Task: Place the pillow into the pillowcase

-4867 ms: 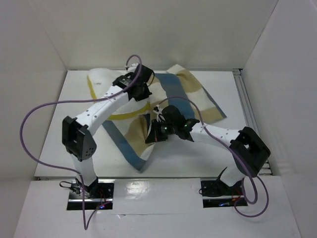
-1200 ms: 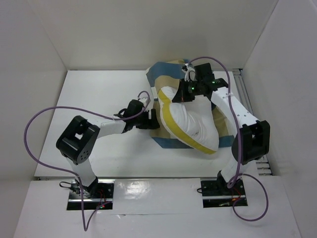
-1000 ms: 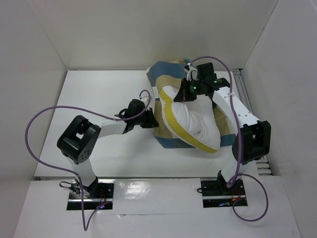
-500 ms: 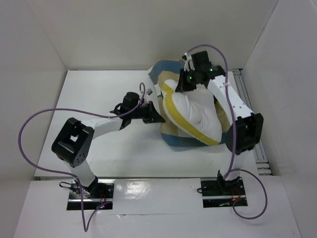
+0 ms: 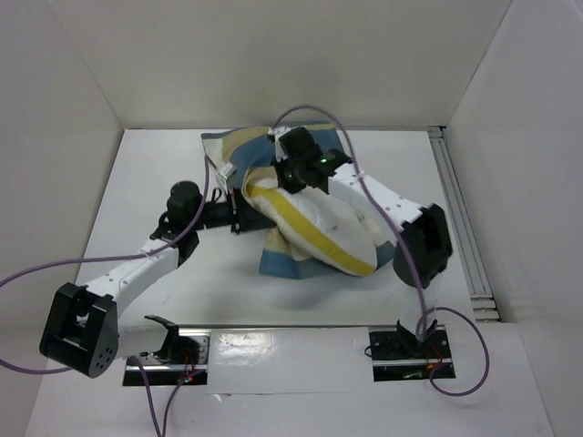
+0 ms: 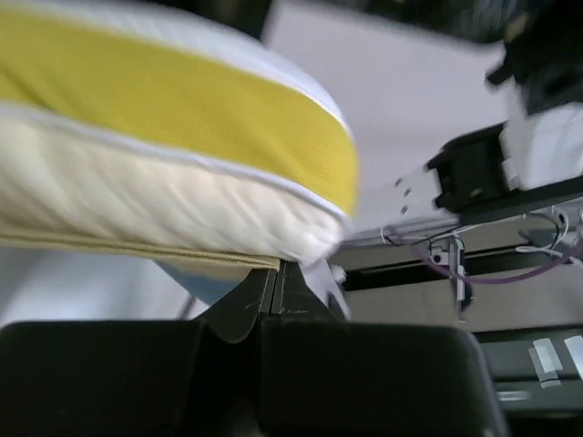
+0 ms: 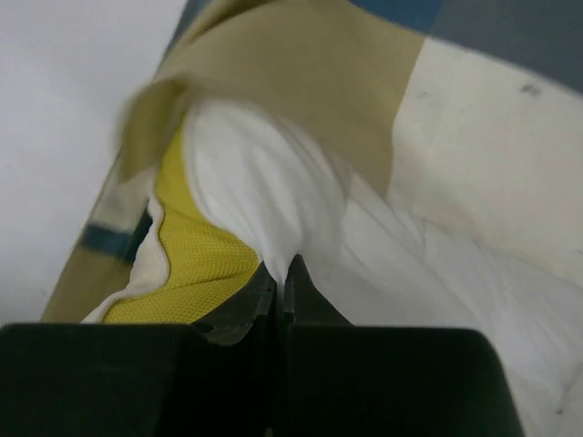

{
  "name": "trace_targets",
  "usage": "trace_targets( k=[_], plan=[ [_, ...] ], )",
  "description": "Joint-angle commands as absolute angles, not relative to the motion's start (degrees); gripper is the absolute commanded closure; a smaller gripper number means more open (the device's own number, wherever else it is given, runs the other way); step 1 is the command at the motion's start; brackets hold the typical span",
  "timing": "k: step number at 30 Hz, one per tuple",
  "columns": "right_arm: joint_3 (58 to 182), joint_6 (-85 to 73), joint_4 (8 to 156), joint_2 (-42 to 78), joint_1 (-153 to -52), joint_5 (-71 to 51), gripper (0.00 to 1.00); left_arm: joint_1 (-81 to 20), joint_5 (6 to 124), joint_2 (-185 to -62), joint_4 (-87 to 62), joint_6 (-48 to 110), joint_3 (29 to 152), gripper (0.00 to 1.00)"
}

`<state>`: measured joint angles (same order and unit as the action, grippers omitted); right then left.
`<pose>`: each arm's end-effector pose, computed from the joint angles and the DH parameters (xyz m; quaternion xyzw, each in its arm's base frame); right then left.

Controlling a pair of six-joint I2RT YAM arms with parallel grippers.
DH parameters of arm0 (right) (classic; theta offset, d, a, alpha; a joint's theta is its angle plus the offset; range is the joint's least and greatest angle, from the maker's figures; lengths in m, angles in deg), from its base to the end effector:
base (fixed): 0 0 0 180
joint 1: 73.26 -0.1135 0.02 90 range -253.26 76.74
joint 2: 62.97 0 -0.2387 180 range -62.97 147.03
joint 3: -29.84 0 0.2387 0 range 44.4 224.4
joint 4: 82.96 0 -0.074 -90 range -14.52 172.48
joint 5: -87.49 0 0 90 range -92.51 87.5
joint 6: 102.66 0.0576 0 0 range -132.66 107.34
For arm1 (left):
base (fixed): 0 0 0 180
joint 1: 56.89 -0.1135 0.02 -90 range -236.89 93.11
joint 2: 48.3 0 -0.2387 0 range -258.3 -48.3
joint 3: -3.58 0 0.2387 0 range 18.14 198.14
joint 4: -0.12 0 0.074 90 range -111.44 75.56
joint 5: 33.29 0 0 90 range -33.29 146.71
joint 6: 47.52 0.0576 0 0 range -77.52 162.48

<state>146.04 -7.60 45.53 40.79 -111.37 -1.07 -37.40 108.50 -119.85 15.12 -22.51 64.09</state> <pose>0.3251 0.2532 0.3138 -0.2516 0.8670 0.1476 0.4039 0.2565 -0.1388 0.3018 0.0571 0.6895 -0.6627 0.2866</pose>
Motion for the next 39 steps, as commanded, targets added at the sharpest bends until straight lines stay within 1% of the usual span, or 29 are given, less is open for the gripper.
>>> trace_targets(
  k=[1,3,4,6,9,10,11,13,15,16,17,18,21,22,23,24,26,27,28,29,30,31,32,33,34,35,37,39],
  plan=[
    [138.18,-4.06,54.08,52.67,-107.55,0.06,1.00,-36.76,114.20,-112.75,21.08,-29.15,54.02,1.00],
    [138.96,-3.52,54.80,54.18,-106.31,-1.36,1.00,-36.76,113.41,-107.49,17.75,-27.66,51.63,1.00],
    [139.84,-2.65,55.41,55.05,-105.79,-1.36,1.00,-36.76,112.18,-106.15,12.25,-25.31,51.62,1.00],
    [142.29,-2.64,54.80,56.02,-105.78,-0.66,1.00,-36.76,112.17,-104.65,9.30,-23.71,51.62,1.00],
    [150.37,-3.16,51.38,58.75,-105.08,1.88,1.00,-37.38,112.87,-104.64,9.64,-23.70,51.62,1.00],
    [156.31,-3.17,49.89,60.76,-105.08,5.37,1.00,-37.38,113.57,-105.51,10.34,-23.70,51.62,1.00],
    [159.33,-3.69,46.92,61.56,-104.56,6.54,1.00,-37.38,114.36,-106.57,10.35,-23.70,52.32,1.00],
    [165.04,-3.70,46.09,62.09,-104.55,7.68,1.00,-37.38,114.37,-106.58,9.48,-23.70,53.21,1.00],
    [165.60,-4.31,46.09,60.96,-104.55,5.68,1.00,-37.99,114.37,-106.58,7.90,-22.48,53.73,1.00],
    [165.60,-5.01,46.09,60.17,-105.16,1.84,1.00,-37.99,114.37,-106.58,6.93,-21.95,54.26,1.00],
    [163.16,-5.01,46.62,58.51,-106.04,0.50,0.98,-38.51,114.37,-105.97,6.14,-21.42,54.26,1.00],
    [161.83,-5.01,46.10,57.62,-106.57,-0.21,0.88,-39.13,114.37,-105.96,6.13,-21.42,54.26,1.00],
    [152.88,-4.49,45.57,52.27,-107.36,-2.76,0.47,-40.63,114.89,-105.43,6.04,-21.94,51.46,1.00],
    [150.07,-4.49,46.09,50.34,-107.36,-3.55,0.24,-41.59,114.89,-104.74,6.04,-21.94,50.84,1.00],
    [144.91,-3.79,46.09,48.32,-107.36,-3.56,0.17,-42.73,115.59,-104.73,6.04,-21.94,50.22,1.00],
    [142.51,-2.91,46.09,43.94,-107.36,-4.17,0.12,-43.35,115.60,-104.12,4.39,-20.99,50.22,1.00],
    [138.11,-1.51,46.09,39.27,-107.36,-4.18,0.06,-44.67,116.21,-104.11,2.71,-20.45,50.22,1.00],
    [134.00,-0.89,46.09,34.80,-106.67,-4.18,0.06,-45.80,116.21,-103.51,1.83,-19.49,50.83,1.00],
    [132.31,0.60,46.62,32.76,-105.88,-4.18,0.06,-45.81,116.21,-103.50,0.17,-18.26,50.83,1.00],
    [130.81,1.22,46.62,31.09,-105.87,-4.96,0.11,-46.42,116.21,-103.50,-0.54,-18.25,51.53,1.00],
    [128.79,1.83,46.01,28.46,-105.87,-5.92,0.19,-46.43,116.21,-103.50,-0.55,-17.64,51.54,1.00],
    [128.16,1.84,46.01,27.65,-105.87,-7.06,0.19,-46.43,116.21,-103.50,-0.55,-17.64,51.54,1.00],
    [127.55,1.84,46.01,27.03,-106.91,-8.21,0.18,-46.95,116.21,-103.50,-0.55,-17.64,51.54,1.00],
    [126.93,1.32,45.14,26.42,-109.71,-8.83,0.13,-46.96,116.21,-103.50,-0.55,-17.64,51.54,1.00],
    [126.93,0.18,43.74,26.41,-111.21,-8.83,0.02,-46.96,116.21,-103.50,-0.55,-17.64,51.54,1.00],
    [126.93,0.17,42.76,26.41,-112.53,-8.22,0.00,-46.96,116.21,-103.50,-1.07,-17.64,51.54,1.00],
    [124.83,0.17,41.44,25.36,-114.12,-7.52,0.00,-47.57,116.21,-102.89,-1.69,-17.64,52.06,1.00],
    [122.11,0.78,41.44,24.75,-114.75,-9.87,0.00,-48.09,115.69,-102.36,-3.88,-17.02,52.59,1.00]
  ],
)
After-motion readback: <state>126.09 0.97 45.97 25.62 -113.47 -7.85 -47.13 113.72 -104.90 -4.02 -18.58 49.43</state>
